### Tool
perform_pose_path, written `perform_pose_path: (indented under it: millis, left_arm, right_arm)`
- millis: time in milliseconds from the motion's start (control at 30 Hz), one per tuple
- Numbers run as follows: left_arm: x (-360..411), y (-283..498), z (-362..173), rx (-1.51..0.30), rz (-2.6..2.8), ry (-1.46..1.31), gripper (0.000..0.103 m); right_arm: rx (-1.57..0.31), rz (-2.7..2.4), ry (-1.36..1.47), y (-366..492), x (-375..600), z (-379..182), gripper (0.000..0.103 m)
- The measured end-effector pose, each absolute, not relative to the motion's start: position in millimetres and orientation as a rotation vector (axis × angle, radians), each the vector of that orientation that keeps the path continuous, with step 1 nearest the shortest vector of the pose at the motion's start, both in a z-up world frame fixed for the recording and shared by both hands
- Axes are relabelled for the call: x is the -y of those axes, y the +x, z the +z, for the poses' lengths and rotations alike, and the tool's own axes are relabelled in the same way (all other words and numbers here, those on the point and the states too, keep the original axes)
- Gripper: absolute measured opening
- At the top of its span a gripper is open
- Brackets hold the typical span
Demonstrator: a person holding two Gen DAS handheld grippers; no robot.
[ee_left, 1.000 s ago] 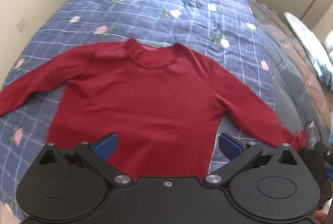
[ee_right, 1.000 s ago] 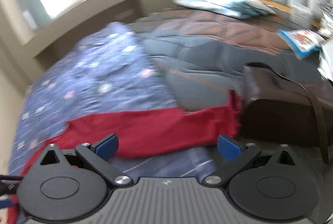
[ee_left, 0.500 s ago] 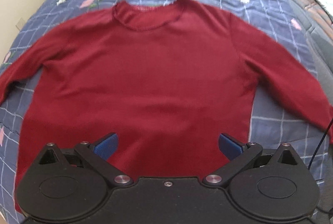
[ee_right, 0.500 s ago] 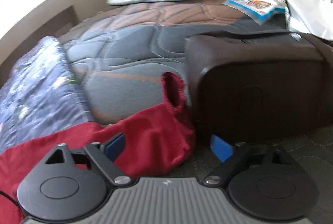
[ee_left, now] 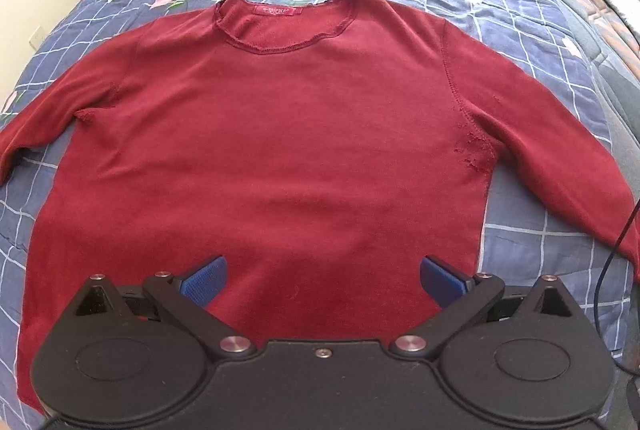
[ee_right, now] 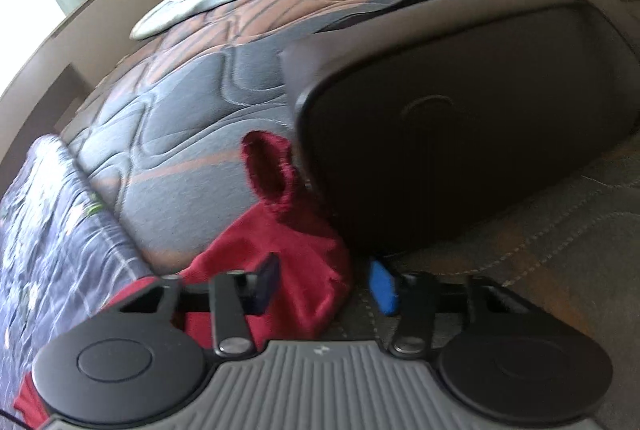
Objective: Fold small clothes
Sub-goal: 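Move the right tool to the sleeve cuff and close on it, then lift the cuff with the right tool and lay the sleeve across the shirt body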
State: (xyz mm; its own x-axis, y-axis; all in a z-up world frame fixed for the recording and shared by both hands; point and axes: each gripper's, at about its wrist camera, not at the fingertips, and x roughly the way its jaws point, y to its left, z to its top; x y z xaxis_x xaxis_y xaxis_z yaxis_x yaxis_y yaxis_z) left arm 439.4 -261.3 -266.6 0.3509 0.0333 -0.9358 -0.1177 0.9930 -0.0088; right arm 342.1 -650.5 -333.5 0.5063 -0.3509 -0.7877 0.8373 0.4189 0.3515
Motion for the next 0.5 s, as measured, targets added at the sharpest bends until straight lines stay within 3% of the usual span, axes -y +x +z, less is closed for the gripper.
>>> perform_pose_path:
  millis: [33,200,500]
  left_arm:
    - [260.5,439.4,-266.6,-1.209,0.098,-0.08,0.102]
    - [256.4,439.6,-267.7,-1.212,0.087,-0.092,0.102]
    - [238.2,442.4,-271.3,-1.181,0.013,-0.136,0.102]
  right_arm:
    - [-0.69,-0.844,0.826,340.1,650.9,-333.9,0.026]
    - [-0.686,-0.843,0.829,331.2,654.5,-335.0,0.008]
    - [-0.639,-0.715,0.53,349.2,614.5,-288.0,0.006]
